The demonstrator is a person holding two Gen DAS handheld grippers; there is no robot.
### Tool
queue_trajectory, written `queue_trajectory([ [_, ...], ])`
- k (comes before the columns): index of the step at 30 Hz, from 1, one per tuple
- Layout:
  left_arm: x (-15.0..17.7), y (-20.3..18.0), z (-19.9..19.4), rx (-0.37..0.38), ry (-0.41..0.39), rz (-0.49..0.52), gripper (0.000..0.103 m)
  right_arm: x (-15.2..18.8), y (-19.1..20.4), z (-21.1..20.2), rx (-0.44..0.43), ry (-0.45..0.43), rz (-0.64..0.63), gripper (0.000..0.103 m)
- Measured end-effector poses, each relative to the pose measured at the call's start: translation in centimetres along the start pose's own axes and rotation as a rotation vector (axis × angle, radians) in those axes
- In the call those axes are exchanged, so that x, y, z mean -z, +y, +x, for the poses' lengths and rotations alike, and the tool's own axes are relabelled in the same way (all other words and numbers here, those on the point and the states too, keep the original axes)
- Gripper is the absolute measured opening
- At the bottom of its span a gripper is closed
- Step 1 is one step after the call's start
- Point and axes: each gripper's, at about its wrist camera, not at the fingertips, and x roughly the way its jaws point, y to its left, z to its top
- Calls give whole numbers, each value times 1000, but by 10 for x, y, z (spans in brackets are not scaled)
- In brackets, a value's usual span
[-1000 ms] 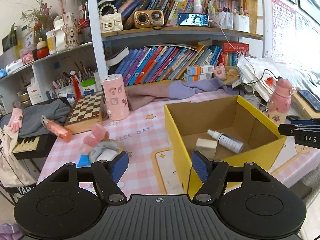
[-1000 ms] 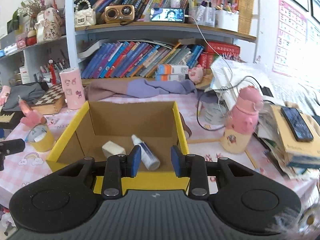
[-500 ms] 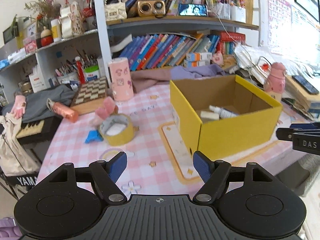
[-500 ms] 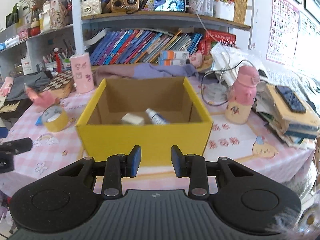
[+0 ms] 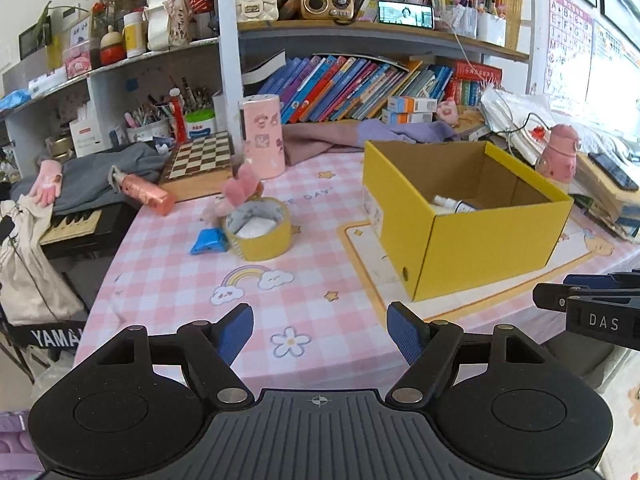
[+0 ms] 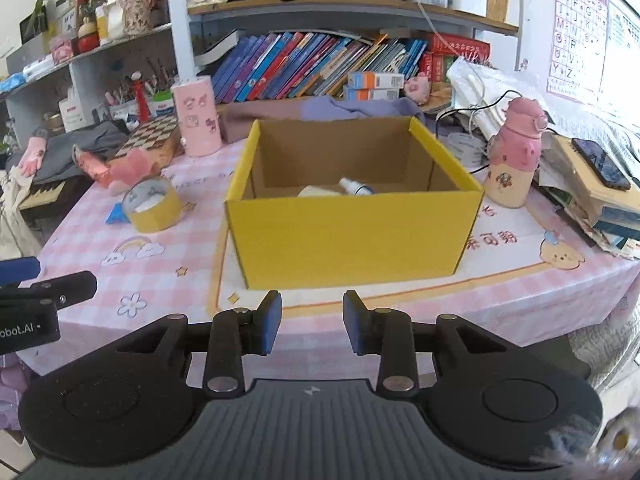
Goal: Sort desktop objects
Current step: 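Lift both open tools out of the yellow box and withdraw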
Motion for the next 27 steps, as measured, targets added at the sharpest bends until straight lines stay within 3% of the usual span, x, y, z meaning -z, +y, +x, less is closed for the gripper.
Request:
queue_trajectory([
  [27,21,37,-3,-17,48,1,82,18,71,8,-71,82,-95,40],
])
